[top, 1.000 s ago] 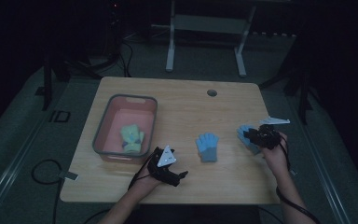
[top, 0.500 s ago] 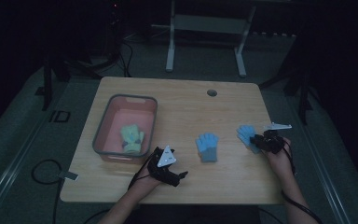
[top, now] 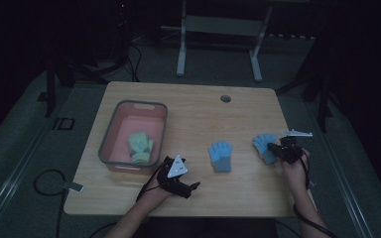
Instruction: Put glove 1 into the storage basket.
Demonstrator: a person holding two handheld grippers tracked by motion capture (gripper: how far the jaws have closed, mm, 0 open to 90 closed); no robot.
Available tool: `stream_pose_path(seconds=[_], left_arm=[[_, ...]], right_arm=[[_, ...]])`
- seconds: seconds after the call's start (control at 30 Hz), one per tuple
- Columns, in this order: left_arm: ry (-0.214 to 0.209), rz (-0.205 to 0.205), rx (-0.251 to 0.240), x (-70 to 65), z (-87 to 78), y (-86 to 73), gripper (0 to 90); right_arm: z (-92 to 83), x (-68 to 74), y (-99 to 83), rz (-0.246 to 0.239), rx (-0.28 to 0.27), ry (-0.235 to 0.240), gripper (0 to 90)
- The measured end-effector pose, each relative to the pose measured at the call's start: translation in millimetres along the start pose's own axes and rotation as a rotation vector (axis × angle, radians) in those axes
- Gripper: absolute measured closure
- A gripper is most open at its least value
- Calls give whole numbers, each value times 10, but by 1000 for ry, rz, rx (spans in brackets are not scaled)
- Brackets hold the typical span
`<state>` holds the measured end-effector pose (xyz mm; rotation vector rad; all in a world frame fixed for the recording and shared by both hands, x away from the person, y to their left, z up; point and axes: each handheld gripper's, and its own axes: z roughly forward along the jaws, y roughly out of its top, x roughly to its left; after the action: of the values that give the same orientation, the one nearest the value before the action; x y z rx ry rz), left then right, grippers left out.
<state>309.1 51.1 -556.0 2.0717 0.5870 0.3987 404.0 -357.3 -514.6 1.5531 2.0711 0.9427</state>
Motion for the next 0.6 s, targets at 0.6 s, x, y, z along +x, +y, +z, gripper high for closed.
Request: stream_pose_path(seconds=[0.6], left_arm=[[8, 12, -1, -2, -3, 9, 30]], right_arm=[[-212, 689, -130, 153, -65, -153, 874]])
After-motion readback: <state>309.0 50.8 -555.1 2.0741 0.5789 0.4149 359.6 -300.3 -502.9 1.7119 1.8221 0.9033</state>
